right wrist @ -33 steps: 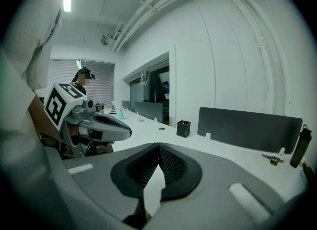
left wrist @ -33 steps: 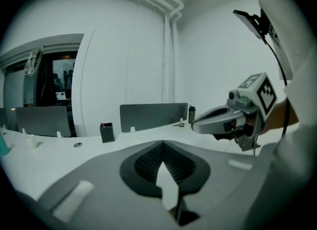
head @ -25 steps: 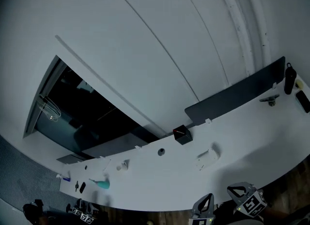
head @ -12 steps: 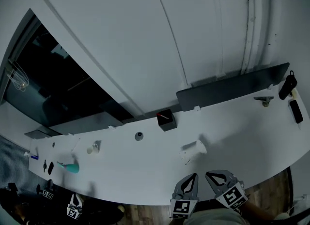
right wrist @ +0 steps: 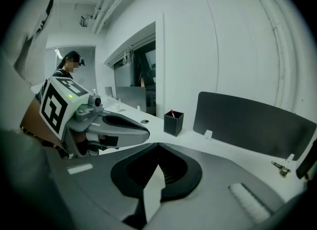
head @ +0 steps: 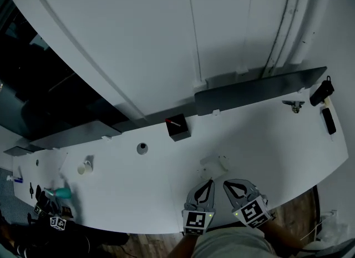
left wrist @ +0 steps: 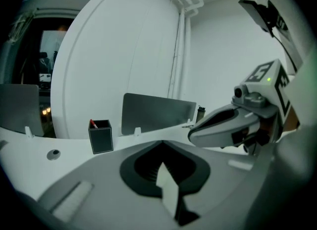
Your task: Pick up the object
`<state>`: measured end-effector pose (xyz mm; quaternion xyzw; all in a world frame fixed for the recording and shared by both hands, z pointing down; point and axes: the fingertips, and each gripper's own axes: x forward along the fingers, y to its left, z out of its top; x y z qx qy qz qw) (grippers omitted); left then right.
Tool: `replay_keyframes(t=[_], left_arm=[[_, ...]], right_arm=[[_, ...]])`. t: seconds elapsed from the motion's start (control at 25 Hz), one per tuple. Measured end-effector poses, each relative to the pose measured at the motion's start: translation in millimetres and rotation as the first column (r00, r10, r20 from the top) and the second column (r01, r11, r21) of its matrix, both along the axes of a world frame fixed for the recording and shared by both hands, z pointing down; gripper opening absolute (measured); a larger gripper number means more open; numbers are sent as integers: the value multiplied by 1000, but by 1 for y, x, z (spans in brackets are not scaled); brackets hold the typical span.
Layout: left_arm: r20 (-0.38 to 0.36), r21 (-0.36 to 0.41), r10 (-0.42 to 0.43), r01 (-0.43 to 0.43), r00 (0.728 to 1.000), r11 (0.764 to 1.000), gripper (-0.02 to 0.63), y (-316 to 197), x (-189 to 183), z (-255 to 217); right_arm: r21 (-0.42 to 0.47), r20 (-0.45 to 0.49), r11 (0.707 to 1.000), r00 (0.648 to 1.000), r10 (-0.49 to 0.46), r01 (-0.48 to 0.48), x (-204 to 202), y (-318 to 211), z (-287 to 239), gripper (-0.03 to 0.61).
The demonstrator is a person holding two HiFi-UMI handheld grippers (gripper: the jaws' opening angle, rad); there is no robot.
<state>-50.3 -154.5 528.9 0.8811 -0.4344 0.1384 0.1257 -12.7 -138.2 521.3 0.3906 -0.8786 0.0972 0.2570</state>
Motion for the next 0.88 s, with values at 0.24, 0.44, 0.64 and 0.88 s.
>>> replay_keyframes(t=[0.24, 0.44, 0.64, 0.88], left_arm=[[17, -28, -38, 39, 999, 999, 0, -20, -2, 17], [31, -67, -74, 76, 997, 995, 0, -19, -5, 25], [37, -96, -105, 109, 994, 989, 0, -23, -12, 33], [28, -116, -131, 133, 991, 984, 1, -23, -18, 41]], right_arm=[[-45, -226, 997, 973, 46, -58, 27, -41, 48, 84], [-198, -326, 977, 945, 8, -77, 32, -69, 107, 299], [-345, -302, 933, 953, -8, -101, 29, -89, 142, 298], [-506, -169, 859, 985, -14, -75, 18, -93, 146, 217]])
